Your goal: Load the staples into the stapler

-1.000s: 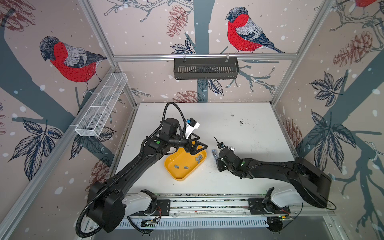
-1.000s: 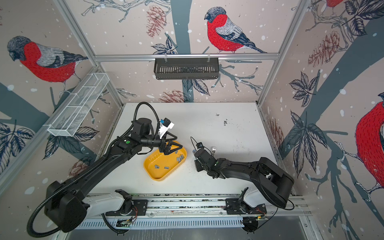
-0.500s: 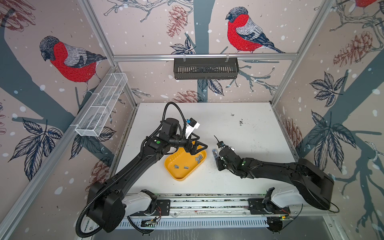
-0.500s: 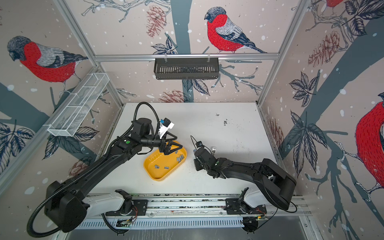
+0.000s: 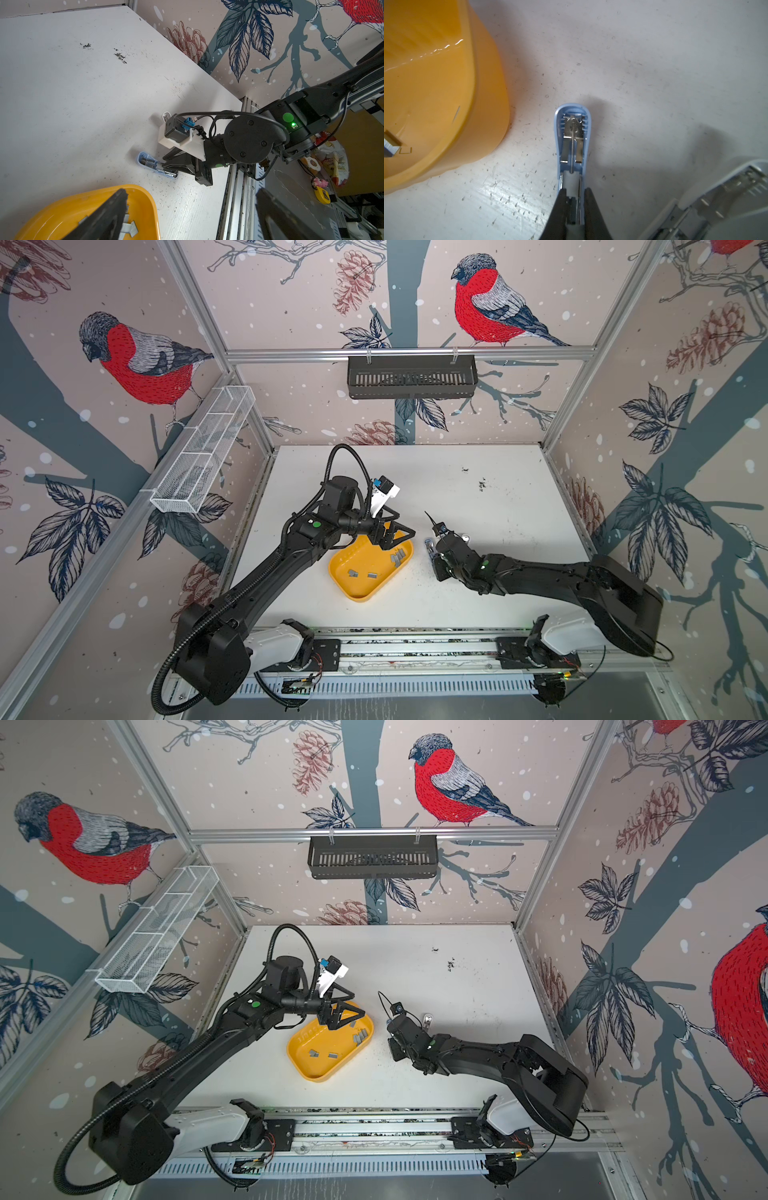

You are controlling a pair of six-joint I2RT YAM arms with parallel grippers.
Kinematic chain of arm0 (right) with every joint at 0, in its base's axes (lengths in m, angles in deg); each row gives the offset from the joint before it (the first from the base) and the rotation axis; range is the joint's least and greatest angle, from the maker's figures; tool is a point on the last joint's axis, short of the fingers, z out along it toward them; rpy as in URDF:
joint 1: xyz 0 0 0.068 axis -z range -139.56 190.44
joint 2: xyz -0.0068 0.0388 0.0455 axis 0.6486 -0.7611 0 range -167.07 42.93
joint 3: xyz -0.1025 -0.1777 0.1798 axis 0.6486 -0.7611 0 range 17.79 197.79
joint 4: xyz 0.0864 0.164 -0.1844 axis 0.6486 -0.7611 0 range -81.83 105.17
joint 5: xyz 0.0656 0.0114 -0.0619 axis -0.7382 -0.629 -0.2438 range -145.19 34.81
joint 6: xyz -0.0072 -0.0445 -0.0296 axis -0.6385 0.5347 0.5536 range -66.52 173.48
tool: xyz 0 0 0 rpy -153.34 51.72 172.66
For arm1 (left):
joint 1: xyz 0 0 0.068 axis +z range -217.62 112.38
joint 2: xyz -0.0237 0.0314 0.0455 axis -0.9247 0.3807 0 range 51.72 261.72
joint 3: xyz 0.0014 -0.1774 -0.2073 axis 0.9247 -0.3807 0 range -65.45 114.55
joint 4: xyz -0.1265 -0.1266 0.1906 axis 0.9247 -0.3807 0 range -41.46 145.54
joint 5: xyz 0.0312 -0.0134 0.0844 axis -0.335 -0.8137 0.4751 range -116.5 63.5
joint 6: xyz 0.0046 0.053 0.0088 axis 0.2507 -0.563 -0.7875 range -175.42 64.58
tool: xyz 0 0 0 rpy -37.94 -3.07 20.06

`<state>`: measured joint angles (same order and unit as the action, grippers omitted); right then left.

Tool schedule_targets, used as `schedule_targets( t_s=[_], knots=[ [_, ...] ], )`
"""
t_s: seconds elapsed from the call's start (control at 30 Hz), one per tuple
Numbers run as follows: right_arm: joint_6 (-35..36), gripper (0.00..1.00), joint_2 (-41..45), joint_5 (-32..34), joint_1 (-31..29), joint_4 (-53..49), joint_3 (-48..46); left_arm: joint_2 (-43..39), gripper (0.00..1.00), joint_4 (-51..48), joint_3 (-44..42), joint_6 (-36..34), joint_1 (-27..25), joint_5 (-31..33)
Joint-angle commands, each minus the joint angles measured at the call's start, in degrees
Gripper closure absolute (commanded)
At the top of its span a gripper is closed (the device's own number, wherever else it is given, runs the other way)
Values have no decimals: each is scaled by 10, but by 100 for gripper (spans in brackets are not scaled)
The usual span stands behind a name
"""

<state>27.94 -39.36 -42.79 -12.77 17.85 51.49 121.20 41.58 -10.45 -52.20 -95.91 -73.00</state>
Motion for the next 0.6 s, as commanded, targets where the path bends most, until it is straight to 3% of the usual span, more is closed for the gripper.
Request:
schedule_targets(
  t_s=[0.0, 0.57],
  knots=[
    [2, 89, 0, 16, -3, 16, 2, 0, 4, 3, 4, -3, 2, -6],
    [-25, 89, 5, 50, -29, 43, -15, -1, 4, 2, 5, -4, 1, -5]
  ],
)
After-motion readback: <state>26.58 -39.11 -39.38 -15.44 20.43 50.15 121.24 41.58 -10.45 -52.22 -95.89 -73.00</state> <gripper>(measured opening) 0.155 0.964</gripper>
